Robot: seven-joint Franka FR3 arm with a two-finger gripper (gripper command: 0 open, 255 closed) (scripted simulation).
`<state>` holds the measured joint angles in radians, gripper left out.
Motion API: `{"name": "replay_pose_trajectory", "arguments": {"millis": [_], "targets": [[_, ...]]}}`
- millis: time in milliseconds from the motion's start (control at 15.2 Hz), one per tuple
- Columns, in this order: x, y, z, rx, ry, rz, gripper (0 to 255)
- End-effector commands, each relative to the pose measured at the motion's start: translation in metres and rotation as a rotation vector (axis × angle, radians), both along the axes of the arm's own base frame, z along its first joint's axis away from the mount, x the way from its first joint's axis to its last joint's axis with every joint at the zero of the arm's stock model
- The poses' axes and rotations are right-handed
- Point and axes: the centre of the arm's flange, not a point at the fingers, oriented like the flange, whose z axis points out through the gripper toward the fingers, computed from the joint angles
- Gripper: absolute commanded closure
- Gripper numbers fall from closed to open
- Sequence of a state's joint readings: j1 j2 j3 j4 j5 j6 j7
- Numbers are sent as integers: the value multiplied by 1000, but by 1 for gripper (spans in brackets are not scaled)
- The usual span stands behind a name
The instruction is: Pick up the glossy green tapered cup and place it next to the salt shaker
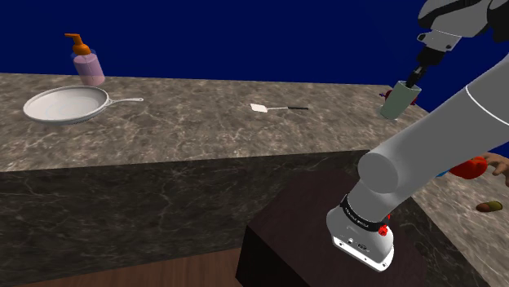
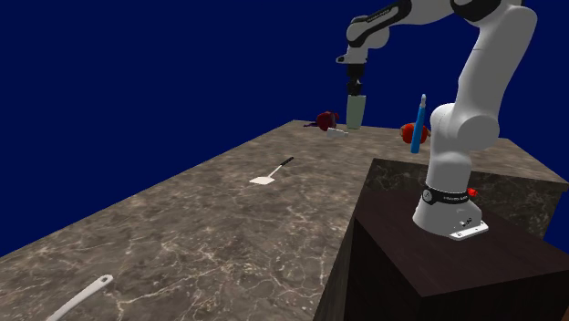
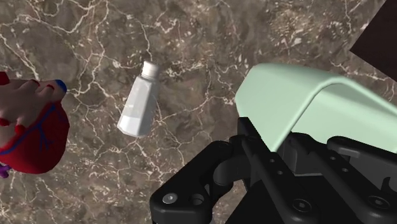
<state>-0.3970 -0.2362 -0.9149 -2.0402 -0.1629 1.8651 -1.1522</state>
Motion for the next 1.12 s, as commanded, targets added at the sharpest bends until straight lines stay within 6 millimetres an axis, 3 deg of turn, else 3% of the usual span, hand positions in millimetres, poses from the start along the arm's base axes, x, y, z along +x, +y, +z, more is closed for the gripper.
{"name": "replay_pose_trajectory", "arguments": {"millis": [0,792,1056], "targets": [[0,0,-10,-1,0,0,255],[0,0,-72,-1,0,0,255],[0,0,-72,-1,0,0,255]]}}
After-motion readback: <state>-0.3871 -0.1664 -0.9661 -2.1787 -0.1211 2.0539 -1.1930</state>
